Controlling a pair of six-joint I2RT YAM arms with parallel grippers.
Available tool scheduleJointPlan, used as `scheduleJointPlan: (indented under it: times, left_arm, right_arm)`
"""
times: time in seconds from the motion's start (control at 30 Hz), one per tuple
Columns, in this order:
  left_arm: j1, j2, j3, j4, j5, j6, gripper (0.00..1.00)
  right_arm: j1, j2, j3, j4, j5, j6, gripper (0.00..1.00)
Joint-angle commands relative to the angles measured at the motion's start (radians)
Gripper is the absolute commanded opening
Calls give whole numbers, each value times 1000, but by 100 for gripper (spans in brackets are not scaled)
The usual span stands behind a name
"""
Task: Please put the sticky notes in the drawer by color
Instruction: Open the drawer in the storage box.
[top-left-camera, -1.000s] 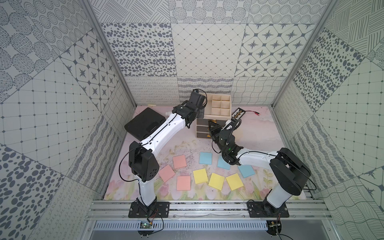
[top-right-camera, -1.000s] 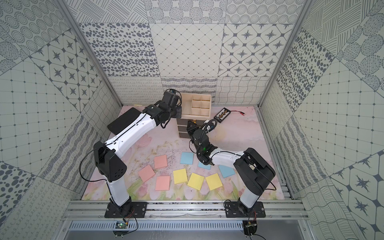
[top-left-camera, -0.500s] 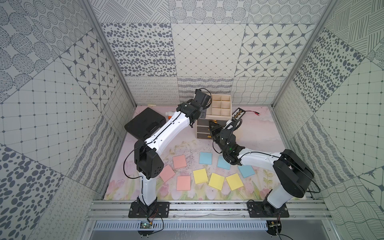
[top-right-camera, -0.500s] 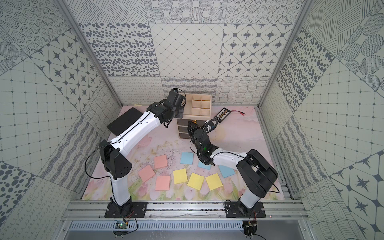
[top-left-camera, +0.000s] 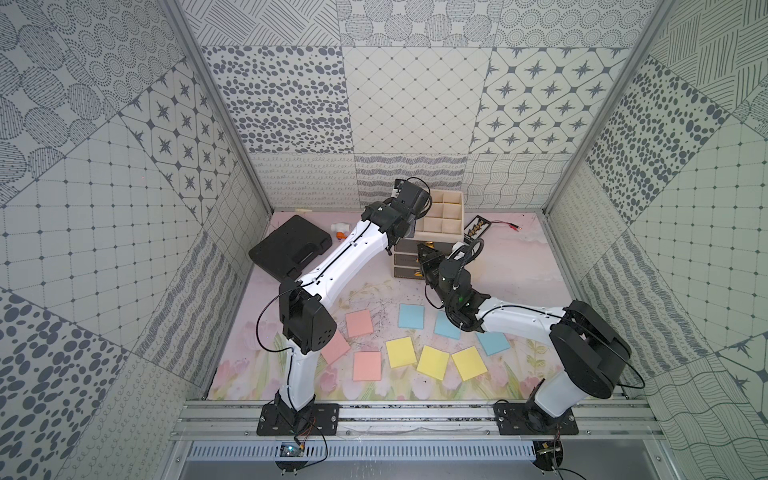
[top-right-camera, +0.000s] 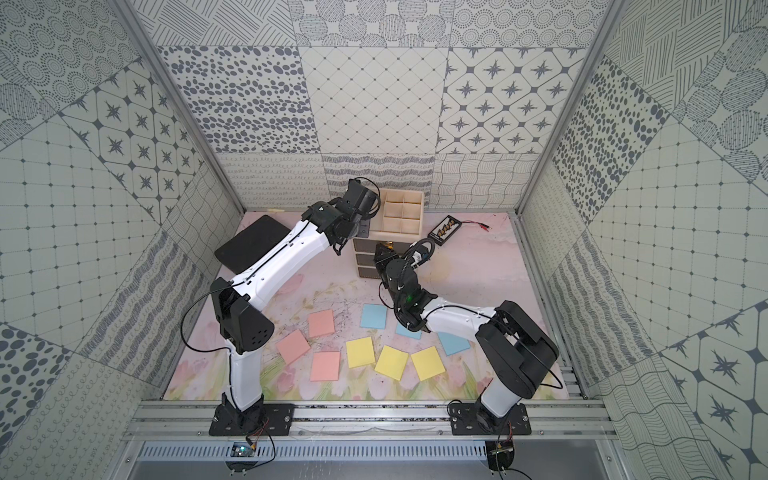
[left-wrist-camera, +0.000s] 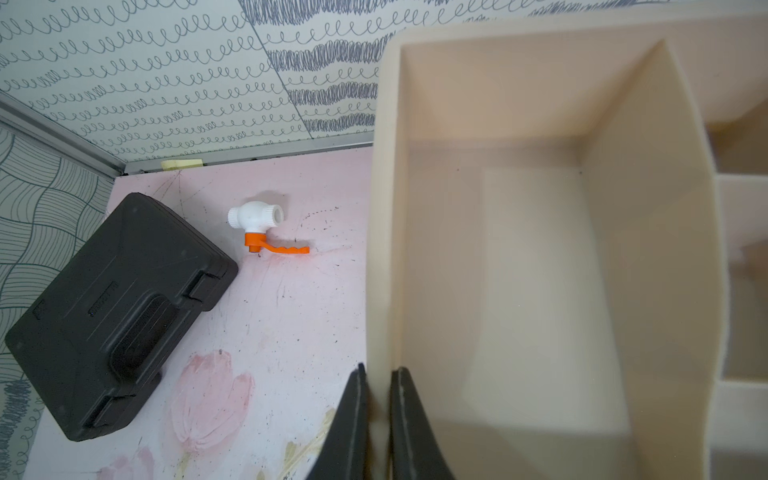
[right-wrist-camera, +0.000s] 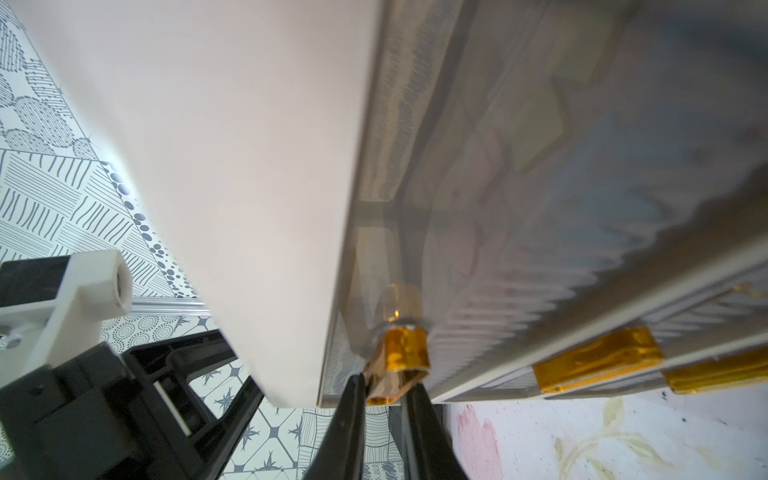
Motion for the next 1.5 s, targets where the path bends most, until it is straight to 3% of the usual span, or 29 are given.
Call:
scheduleJointPlan:
  times: [0.0, 0.57, 1.47]
  left_arm:
    - [-7, 28, 14, -6, -29, -72, 0]
    - [-9, 81, 77, -55, -34, -139, 0]
    - [-10, 105, 150, -85, -14, -145, 0]
  right_arm:
    - [50, -34, 43, 62, -64, -12, 17]
    - [111, -51, 43, 33, 3, -16, 17]
    - [219, -227, -98, -54, 92, -39, 17]
